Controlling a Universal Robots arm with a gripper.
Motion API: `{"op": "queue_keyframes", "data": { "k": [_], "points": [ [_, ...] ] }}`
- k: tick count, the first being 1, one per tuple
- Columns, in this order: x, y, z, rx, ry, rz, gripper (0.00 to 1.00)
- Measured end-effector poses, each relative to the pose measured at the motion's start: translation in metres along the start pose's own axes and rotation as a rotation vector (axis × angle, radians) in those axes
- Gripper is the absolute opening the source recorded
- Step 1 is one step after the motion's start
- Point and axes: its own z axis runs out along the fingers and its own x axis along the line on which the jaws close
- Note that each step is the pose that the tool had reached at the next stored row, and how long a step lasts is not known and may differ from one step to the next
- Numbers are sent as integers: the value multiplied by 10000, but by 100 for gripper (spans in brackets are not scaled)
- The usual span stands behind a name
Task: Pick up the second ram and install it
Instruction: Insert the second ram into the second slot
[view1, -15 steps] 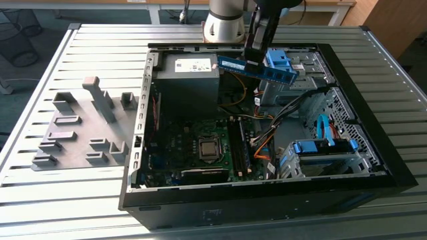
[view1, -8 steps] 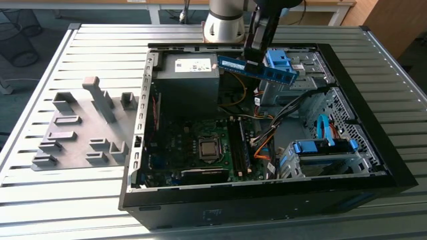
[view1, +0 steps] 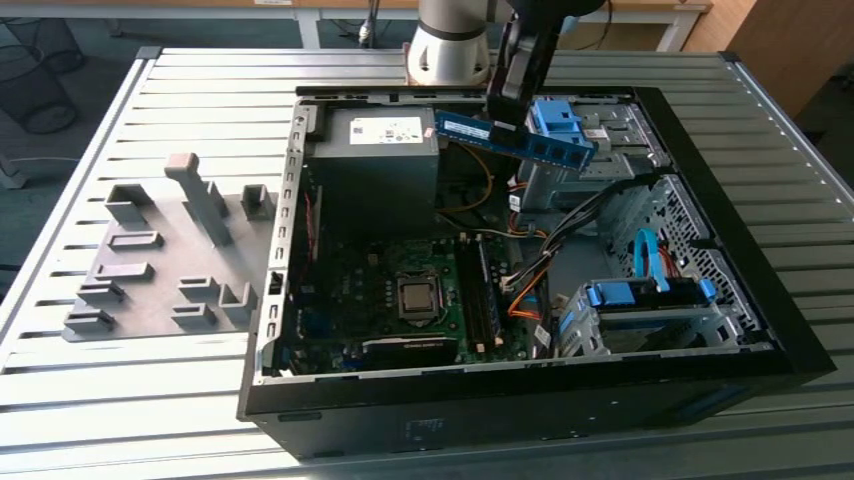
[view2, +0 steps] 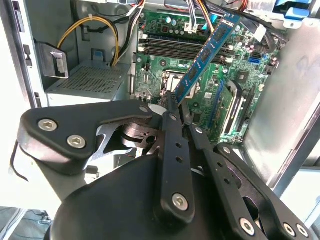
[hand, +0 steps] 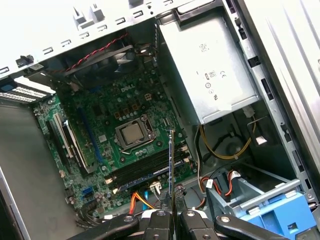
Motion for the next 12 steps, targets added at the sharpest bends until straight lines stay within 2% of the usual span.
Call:
{"op": "queue_keyframes", "data": {
  "k": [12],
  "points": [
    [0, 0, 0, 6, -7, 198, 14]
  ]
}}
